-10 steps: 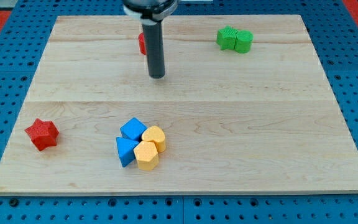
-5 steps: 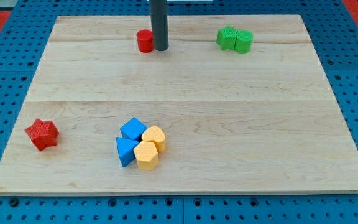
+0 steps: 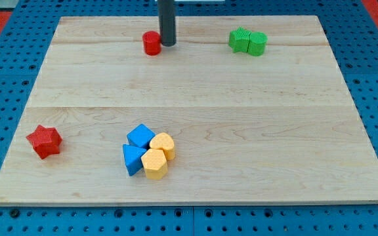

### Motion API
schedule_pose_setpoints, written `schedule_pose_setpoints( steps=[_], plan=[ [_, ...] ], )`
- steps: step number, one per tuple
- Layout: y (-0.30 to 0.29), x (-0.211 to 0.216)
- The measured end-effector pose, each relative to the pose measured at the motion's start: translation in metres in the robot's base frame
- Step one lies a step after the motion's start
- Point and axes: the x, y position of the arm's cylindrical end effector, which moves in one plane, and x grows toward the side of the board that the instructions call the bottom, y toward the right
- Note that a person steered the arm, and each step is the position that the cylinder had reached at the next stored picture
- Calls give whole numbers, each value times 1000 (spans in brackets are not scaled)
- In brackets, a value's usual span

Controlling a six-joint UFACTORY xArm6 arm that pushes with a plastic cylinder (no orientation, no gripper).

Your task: Push the red circle towards the center left

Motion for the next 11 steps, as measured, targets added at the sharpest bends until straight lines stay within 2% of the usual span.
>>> schedule_pose_setpoints(
  steps=[1, 4, 8, 11],
  plan=[
    [-6, -5],
    [-91, -6],
    [-94, -6],
    [-101, 25]
  ],
)
